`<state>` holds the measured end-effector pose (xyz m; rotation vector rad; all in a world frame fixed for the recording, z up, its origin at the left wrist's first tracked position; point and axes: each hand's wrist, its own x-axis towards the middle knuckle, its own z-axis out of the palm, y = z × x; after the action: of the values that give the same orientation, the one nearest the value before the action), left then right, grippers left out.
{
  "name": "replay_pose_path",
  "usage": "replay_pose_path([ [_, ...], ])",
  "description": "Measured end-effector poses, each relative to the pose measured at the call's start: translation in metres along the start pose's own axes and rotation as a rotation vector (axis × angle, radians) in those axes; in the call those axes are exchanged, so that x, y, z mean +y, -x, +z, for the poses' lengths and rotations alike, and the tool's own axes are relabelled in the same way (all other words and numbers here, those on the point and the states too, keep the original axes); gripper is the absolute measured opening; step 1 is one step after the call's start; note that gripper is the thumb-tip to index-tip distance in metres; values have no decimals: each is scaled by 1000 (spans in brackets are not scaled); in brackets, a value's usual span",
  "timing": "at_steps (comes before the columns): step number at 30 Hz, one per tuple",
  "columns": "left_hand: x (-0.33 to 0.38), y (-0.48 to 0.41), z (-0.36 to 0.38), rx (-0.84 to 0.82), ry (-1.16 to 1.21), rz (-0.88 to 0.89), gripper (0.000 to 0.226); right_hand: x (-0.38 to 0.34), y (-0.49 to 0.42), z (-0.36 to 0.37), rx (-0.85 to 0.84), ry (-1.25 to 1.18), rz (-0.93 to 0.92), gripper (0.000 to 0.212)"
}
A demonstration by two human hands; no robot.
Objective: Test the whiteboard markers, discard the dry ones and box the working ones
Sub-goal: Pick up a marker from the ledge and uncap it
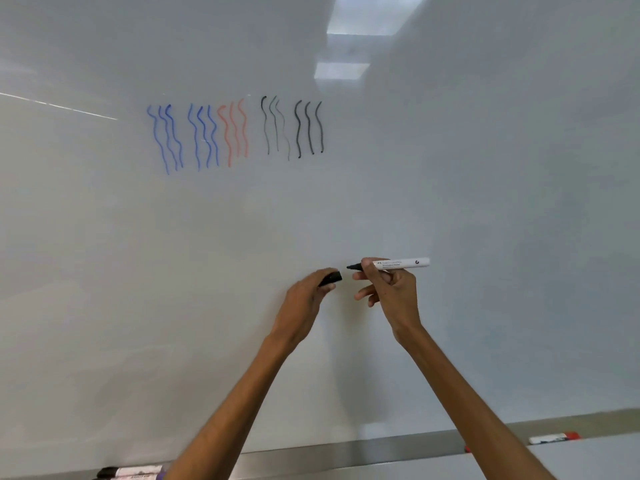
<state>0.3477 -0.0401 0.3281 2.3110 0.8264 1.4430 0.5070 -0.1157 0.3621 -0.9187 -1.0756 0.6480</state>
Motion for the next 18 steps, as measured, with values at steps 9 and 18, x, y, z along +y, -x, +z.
replay_pose_path([
  [9, 9, 42, 25, -63, 109, -95, 10, 19, 36, -24, -1, -23, 148, 14],
  [18, 14, 68, 32, -106, 94, -83, 15, 27, 60, -30, 37, -28, 195, 17],
])
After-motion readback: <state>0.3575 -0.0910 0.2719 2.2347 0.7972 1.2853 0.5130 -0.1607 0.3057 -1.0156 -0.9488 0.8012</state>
